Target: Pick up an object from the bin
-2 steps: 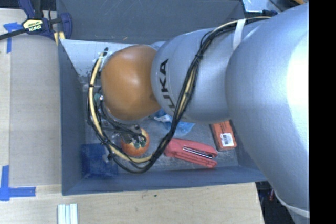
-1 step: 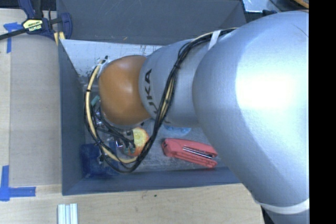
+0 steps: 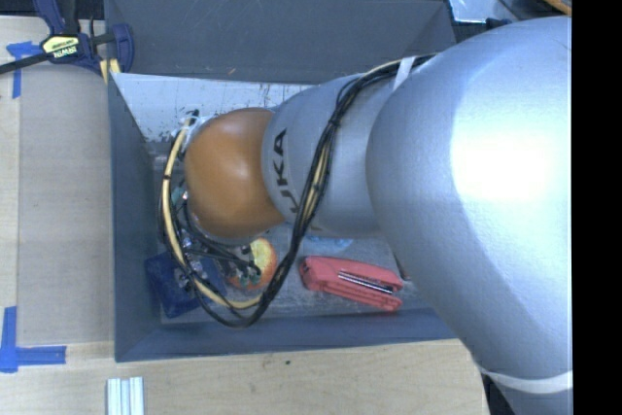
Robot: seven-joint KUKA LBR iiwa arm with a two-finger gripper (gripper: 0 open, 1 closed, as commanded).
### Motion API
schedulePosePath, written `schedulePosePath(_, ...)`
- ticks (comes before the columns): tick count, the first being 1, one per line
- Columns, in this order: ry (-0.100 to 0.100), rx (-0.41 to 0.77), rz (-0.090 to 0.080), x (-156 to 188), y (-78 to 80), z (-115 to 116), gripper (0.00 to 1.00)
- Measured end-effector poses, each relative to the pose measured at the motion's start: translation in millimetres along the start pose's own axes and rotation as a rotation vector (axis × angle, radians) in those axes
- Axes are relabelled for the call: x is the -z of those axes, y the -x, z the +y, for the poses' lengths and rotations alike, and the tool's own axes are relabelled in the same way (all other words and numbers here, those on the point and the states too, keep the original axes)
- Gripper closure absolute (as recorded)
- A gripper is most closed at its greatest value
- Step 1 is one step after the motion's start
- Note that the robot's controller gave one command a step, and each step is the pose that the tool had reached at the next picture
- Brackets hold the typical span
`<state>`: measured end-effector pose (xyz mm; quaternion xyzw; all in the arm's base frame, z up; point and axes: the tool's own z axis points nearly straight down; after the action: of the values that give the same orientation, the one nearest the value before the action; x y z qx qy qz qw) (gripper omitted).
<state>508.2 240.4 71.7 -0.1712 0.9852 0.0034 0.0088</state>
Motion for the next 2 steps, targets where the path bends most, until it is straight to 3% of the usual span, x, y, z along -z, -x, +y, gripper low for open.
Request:
schedulePosePath(1,0.000,-0.001,0.000,0.5,0.0,0.0,1.00)
schedulePosePath(2,-0.001,-0.001,0.010,28.9,-2.8,-0.3,1.00)
